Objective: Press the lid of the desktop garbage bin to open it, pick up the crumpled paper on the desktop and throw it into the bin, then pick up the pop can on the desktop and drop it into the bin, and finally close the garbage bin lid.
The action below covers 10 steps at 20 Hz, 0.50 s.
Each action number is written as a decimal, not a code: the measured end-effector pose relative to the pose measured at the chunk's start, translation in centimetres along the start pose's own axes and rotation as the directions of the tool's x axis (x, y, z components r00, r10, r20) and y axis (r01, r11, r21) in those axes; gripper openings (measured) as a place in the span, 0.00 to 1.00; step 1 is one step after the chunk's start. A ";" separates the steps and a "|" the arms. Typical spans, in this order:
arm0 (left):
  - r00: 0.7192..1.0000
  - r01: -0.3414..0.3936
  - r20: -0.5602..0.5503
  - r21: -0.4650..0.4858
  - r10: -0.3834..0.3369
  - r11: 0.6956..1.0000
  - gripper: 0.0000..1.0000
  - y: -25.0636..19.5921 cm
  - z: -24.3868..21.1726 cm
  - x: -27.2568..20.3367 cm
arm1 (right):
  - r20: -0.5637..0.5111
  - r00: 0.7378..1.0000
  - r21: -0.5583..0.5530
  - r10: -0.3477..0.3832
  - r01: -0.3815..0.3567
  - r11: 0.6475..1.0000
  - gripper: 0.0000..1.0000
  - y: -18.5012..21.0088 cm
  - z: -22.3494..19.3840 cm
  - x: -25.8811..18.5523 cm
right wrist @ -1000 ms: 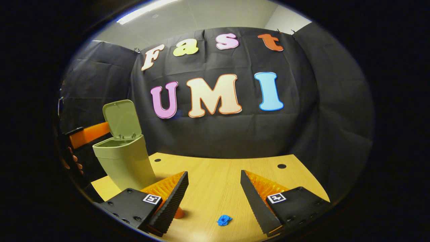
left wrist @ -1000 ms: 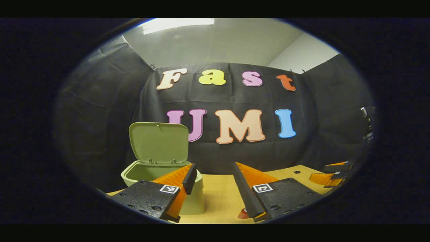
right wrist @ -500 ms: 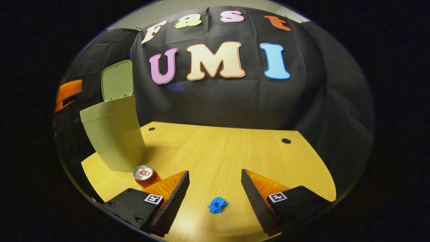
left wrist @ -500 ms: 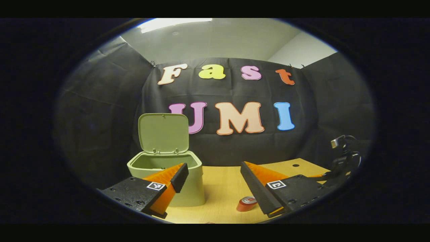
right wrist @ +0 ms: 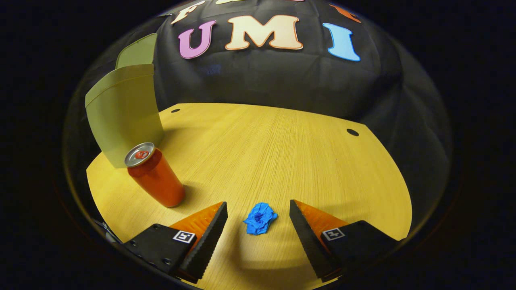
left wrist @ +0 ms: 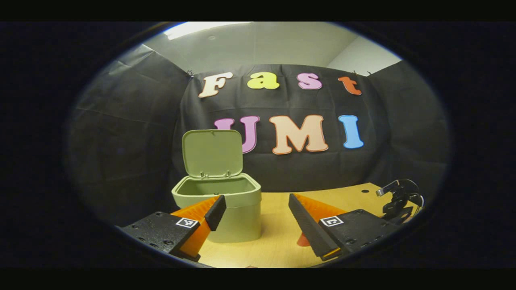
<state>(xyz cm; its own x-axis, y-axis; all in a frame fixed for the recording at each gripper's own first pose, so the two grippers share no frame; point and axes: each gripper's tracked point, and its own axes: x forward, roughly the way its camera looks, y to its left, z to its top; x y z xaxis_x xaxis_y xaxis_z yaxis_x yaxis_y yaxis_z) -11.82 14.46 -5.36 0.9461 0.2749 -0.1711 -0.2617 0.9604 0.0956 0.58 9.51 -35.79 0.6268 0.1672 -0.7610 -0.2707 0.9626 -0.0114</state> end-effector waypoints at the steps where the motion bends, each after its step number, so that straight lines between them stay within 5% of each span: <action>1: 1.000 -0.006 -0.002 0.009 0.006 1.000 0.94 0.2 0.0 -0.2 | -0.011 1.000 0.001 -0.011 0.011 1.000 0.77 -0.2 -0.2 0.3; 3: 1.000 -0.015 -0.004 0.024 0.015 1.000 0.96 0.8 -0.1 -0.4 | -0.043 0.999 0.001 -0.014 0.014 1.000 0.51 -0.2 -1.0 0.7; 8: 0.999 -0.032 -0.011 0.026 0.032 0.999 0.95 1.8 -0.2 -0.5 | -0.109 0.993 0.045 0.034 -0.029 0.999 0.44 0.5 -2.5 1.2; 9: 0.999 -0.033 -0.013 0.024 0.033 0.999 0.95 1.9 -0.3 -0.6 | -0.115 0.992 0.056 0.045 -0.038 0.998 0.20 0.7 -2.6 1.4; 10: 0.999 -0.034 -0.014 0.022 0.034 0.999 0.92 2.0 -0.3 -0.5 | -0.115 0.992 0.068 0.054 -0.046 0.997 0.19 0.9 -2.5 1.1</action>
<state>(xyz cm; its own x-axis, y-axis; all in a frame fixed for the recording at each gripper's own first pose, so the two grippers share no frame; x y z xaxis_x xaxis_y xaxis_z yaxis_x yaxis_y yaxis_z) -12.90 16.29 -5.35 0.9339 0.3080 -0.1814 -0.2891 0.9493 0.1233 -0.83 10.06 -38.30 0.5229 0.1932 -0.8302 -0.2492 0.9661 0.0679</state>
